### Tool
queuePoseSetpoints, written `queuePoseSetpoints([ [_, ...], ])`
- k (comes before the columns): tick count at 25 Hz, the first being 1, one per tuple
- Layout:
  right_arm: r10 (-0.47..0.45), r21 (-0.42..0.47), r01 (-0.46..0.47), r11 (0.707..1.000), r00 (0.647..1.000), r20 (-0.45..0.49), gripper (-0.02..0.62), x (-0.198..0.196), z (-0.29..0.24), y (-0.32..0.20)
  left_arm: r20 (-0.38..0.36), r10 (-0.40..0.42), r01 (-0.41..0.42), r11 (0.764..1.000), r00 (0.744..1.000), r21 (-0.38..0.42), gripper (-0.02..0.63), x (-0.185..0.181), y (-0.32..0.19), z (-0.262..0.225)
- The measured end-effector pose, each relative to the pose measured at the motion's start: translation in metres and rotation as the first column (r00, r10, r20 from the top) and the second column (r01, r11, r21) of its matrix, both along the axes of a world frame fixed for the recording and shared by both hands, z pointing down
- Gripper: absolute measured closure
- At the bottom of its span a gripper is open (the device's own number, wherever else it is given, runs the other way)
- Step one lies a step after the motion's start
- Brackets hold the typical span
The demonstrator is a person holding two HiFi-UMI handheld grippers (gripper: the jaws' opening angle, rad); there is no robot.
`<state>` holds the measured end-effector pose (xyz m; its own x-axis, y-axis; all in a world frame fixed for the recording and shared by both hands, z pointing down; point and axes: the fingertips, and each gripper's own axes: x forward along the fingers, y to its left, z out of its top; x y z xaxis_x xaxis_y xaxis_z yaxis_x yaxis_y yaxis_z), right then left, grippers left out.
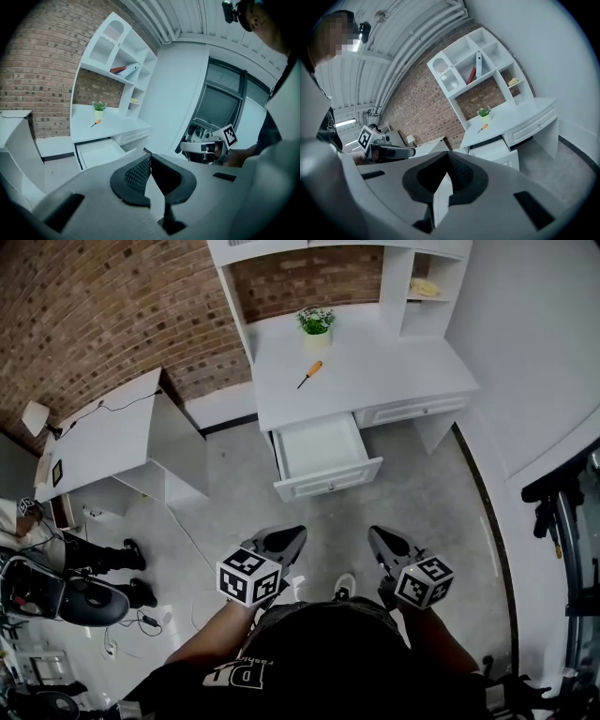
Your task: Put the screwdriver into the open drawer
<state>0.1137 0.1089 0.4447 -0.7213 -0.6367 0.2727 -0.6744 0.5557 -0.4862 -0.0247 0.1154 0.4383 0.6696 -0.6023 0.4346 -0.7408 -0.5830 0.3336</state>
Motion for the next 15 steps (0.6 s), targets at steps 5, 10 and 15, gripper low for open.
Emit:
queuePoseSetpoints([
  [5, -0.013, 0.032, 0.013, 0.999, 1.0, 0.006, 0.591, 0.027, -0.004, -0.033, 0.001, -0.027, 0.027, 1.0, 1.0, 0.002, 0.588, 0.022, -0.029, -0.002],
  [10, 0.01, 0.032, -0.01, 0.999, 1.0, 0.019, 0.591, 0.054, -0.007, -0.053, 0.0, -0.026, 0.026, 1.0, 1.0, 0.01, 0.588, 0.042, -0.04, -0.007],
  [15, -0.01, 0.011, 0.01, 1.0, 1.0, 0.022, 0.591, 0.056, 0.001, -0.063, 0.006, -0.067, 0.067, 0.998, 0.998, -0.004, 0.588, 0.038, -0.05, 0.0],
])
